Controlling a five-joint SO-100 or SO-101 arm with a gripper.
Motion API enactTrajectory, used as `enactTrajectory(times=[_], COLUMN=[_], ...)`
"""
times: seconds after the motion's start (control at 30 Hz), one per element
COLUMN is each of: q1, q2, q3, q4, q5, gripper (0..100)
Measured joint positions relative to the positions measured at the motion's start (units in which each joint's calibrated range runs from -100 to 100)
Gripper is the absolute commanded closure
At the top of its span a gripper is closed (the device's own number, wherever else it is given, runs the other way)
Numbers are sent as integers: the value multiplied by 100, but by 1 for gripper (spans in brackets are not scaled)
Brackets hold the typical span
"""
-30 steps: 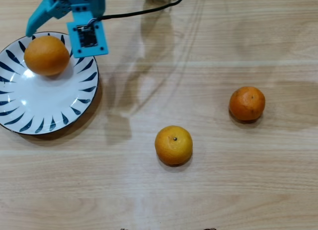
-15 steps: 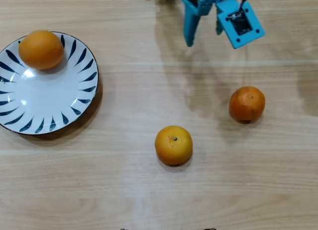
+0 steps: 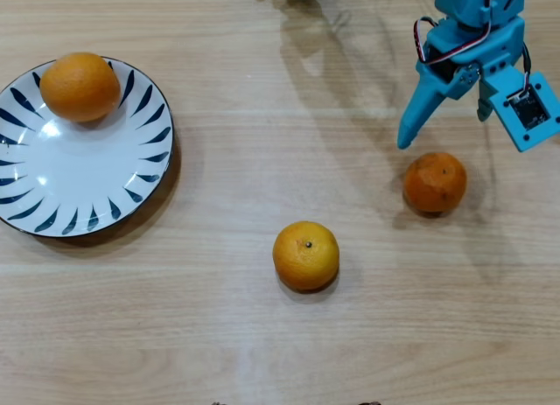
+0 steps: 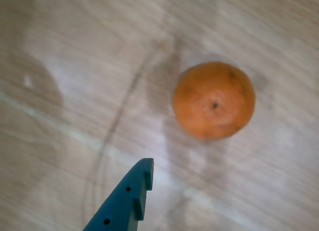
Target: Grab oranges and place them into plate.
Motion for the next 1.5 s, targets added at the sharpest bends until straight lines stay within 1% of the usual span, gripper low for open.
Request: enactTrajectory(times=[0.13, 0.37, 0.8, 1.1, 1.33, 1.5], q1=[0, 8, 17, 25, 110, 135], q2=[542, 1481, 2895, 3123, 3123, 3123], q3=[-186, -691, -1974, -2019, -2054, -2054], q4=[-258, -336, -422, -422, -422, -422], q5=[-162, -459, -475, -496, -496, -496], gripper=[55, 55, 55, 56, 70, 71])
